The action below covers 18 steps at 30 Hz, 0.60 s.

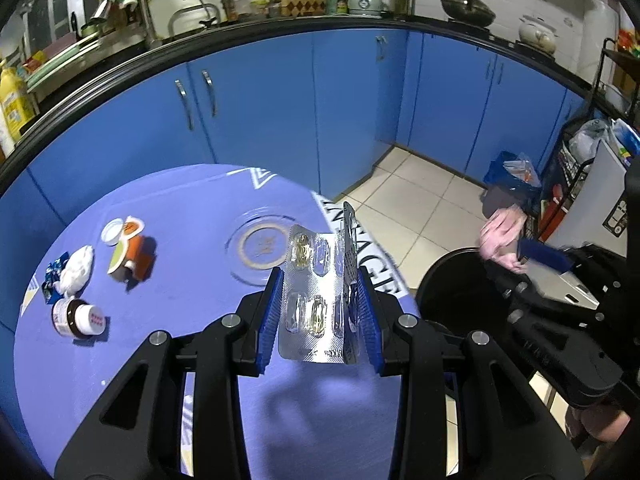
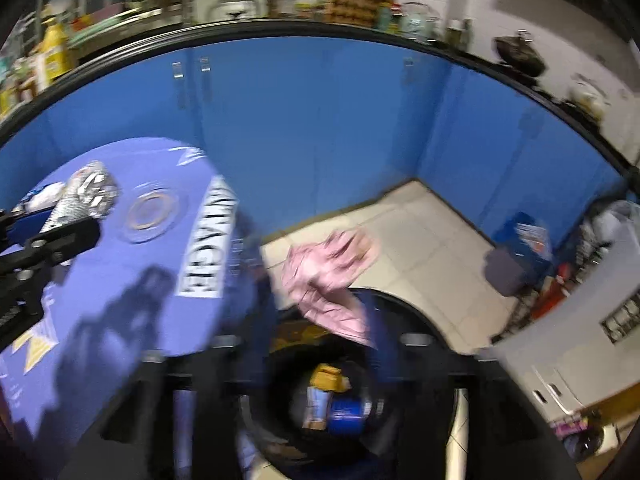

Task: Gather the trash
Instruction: 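Open the right tool over the bin while the left tool drops the blister pack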

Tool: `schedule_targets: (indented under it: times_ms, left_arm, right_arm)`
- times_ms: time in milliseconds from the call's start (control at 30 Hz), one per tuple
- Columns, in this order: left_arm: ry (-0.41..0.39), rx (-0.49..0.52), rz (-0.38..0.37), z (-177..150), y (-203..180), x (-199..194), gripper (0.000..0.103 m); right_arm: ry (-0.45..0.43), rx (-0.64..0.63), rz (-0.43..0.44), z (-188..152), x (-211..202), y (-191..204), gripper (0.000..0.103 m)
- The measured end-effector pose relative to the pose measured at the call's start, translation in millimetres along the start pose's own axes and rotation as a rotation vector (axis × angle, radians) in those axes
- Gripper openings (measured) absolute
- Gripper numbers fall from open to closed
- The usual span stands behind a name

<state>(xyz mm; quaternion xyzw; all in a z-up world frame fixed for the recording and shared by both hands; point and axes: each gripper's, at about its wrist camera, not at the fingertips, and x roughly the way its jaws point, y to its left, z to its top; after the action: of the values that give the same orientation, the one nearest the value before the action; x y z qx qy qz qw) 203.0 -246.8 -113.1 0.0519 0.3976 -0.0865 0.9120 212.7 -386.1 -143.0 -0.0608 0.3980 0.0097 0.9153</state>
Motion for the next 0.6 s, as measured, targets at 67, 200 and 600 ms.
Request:
schedule_targets:
  times_ms: [67,200,600]
  left_arm:
    - [0.001,0.012,-0.012,3.2,-9.0,1.4,0.037]
    - [0.001,0.051,-0.05,9.1,-33.8,3.7,0.04]
    - [-0.058,0.101,-0.107,29.0,-81.0,-2.2,0.077]
  right_arm:
    - [-0.033,0.019,-0.034,-2.3,-4.7,-9.5,0.081]
    - [-0.029,0.039,-0.073,-4.3,-3.7,-20.4,0.081]
    - [-0.013,0.081,-0.13,-14.1,0.2,-39.6,0.081]
